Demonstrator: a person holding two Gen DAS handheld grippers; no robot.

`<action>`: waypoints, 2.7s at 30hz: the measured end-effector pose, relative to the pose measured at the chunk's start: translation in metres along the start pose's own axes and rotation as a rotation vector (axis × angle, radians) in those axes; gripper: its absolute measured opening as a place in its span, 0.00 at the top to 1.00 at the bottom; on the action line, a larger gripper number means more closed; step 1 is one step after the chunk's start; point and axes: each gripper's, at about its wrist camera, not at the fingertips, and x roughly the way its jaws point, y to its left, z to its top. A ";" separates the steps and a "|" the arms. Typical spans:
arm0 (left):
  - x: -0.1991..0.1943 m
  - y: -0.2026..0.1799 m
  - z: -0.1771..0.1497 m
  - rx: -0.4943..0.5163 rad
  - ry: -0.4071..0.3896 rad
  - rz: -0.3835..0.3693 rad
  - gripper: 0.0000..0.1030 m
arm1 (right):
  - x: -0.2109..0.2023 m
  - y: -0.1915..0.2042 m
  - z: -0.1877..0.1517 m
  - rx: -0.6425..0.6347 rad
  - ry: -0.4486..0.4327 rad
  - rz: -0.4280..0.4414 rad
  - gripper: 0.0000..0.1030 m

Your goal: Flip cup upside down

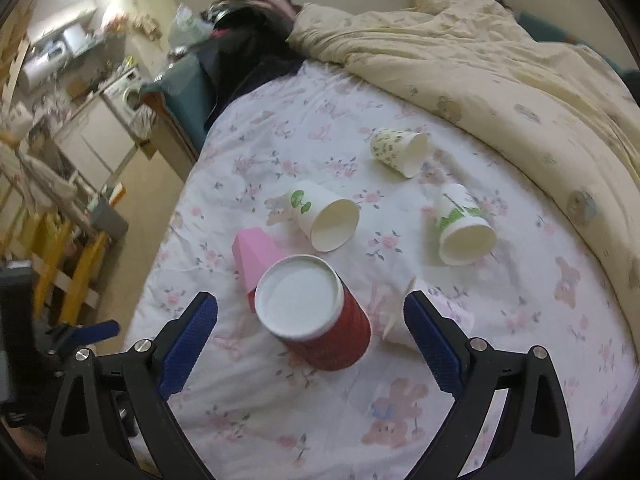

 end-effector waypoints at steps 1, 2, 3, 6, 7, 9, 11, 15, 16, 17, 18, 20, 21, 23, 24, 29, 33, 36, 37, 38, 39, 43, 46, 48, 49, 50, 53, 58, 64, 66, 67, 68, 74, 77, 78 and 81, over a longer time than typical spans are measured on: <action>-0.003 -0.001 -0.001 0.005 -0.011 0.003 0.01 | -0.006 -0.002 -0.002 0.014 -0.006 0.001 0.06; -0.006 -0.001 -0.002 0.009 -0.021 0.000 0.01 | -0.016 -0.004 -0.006 0.033 -0.017 0.003 0.06; -0.009 -0.002 -0.003 0.013 -0.031 -0.003 0.01 | -0.022 -0.005 -0.008 0.042 -0.023 -0.004 0.06; -0.021 -0.004 -0.006 0.016 -0.075 -0.006 0.01 | -0.047 -0.005 -0.021 0.051 -0.064 -0.037 0.05; -0.027 -0.004 -0.007 0.017 -0.101 -0.004 0.01 | -0.052 -0.005 -0.024 0.052 -0.075 -0.045 0.05; -0.042 -0.003 -0.012 0.009 -0.162 0.004 0.01 | -0.069 -0.003 -0.035 0.061 -0.117 -0.073 0.04; -0.055 -0.002 -0.016 0.002 -0.210 0.007 0.01 | -0.079 -0.001 -0.043 0.064 -0.144 -0.089 0.04; -0.076 -0.002 -0.030 -0.013 -0.285 0.011 0.01 | -0.098 0.004 -0.068 0.072 -0.221 -0.124 0.04; -0.079 -0.003 -0.032 -0.011 -0.299 0.015 0.01 | -0.101 0.004 -0.071 0.073 -0.234 -0.132 0.04; -0.083 -0.003 -0.035 -0.008 -0.322 0.027 0.01 | -0.102 0.006 -0.078 0.070 -0.258 -0.153 0.04; -0.086 -0.004 -0.038 -0.002 -0.345 0.039 0.01 | -0.101 0.007 -0.082 0.059 -0.263 -0.170 0.04; -0.089 -0.005 -0.042 0.007 -0.372 0.039 0.01 | -0.097 0.005 -0.088 0.048 -0.254 -0.190 0.04; -0.089 -0.005 -0.044 0.004 -0.375 0.037 0.01 | -0.095 0.004 -0.092 0.060 -0.246 -0.196 0.04; -0.086 -0.004 -0.048 0.002 -0.374 0.030 0.01 | -0.093 0.001 -0.100 0.079 -0.248 -0.194 0.04; -0.085 -0.004 -0.050 0.003 -0.371 0.033 0.01 | -0.093 0.002 -0.103 0.076 -0.249 -0.203 0.04; -0.080 -0.013 -0.052 0.032 -0.394 0.061 0.00 | -0.080 0.009 -0.110 0.055 -0.229 -0.206 0.04; -0.078 -0.019 -0.050 0.041 -0.408 0.076 0.00 | -0.072 0.016 -0.104 0.031 -0.255 -0.217 0.04; -0.076 -0.017 -0.049 0.028 -0.388 0.060 0.00 | -0.070 0.016 -0.104 0.034 -0.251 -0.219 0.04; -0.074 -0.016 -0.048 0.023 -0.384 0.057 0.00 | -0.069 0.016 -0.104 0.035 -0.249 -0.218 0.04; -0.074 -0.015 -0.048 0.017 -0.381 0.056 0.00 | -0.070 0.016 -0.105 0.035 -0.250 -0.221 0.04; -0.073 -0.015 -0.048 0.015 -0.378 0.054 0.00 | -0.070 0.016 -0.105 0.034 -0.252 -0.224 0.04; -0.073 -0.015 -0.047 0.017 -0.378 0.053 0.00 | -0.071 0.015 -0.104 0.037 -0.255 -0.226 0.04; -0.073 -0.014 -0.046 0.015 -0.377 0.049 0.00 | -0.071 0.016 -0.104 0.033 -0.258 -0.229 0.04; -0.072 -0.014 -0.046 0.016 -0.378 0.048 0.00 | -0.072 0.017 -0.105 0.030 -0.258 -0.230 0.04; -0.072 -0.014 -0.046 0.017 -0.378 0.046 0.00 | -0.072 0.017 -0.105 0.031 -0.257 -0.229 0.04; -0.072 -0.014 -0.046 0.019 -0.378 0.045 0.00 | -0.072 0.017 -0.104 0.033 -0.255 -0.229 0.04; -0.072 -0.015 -0.046 0.022 -0.379 0.050 0.00 | -0.072 0.018 -0.105 0.036 -0.258 -0.229 0.04; -0.074 -0.016 -0.047 0.028 -0.382 0.051 0.00 | -0.072 0.017 -0.105 0.035 -0.253 -0.221 0.04; -0.073 -0.016 -0.047 0.026 -0.381 0.049 0.00 | -0.073 0.020 -0.105 0.030 -0.259 -0.221 0.04; -0.073 -0.016 -0.046 0.028 -0.380 0.051 0.00 | -0.073 0.020 -0.105 0.031 -0.261 -0.221 0.04; -0.074 -0.016 -0.046 0.028 -0.380 0.051 0.00 | -0.073 0.019 -0.105 0.032 -0.261 -0.222 0.04; -0.074 -0.015 -0.047 0.026 -0.379 0.050 0.00 | -0.073 0.020 -0.105 0.032 -0.261 -0.221 0.04; -0.074 -0.016 -0.046 0.029 -0.379 0.051 0.00 | -0.073 0.020 -0.105 0.032 -0.261 -0.221 0.04; -0.073 -0.015 -0.048 0.027 -0.380 0.051 0.00 | -0.073 0.020 -0.105 0.032 -0.260 -0.221 0.04; -0.073 -0.015 -0.048 0.029 -0.380 0.052 0.00 | -0.073 0.020 -0.105 0.032 -0.260 -0.220 0.04; -0.072 -0.015 -0.048 0.027 -0.378 0.050 0.00 | -0.073 0.021 -0.105 0.032 -0.261 -0.221 0.04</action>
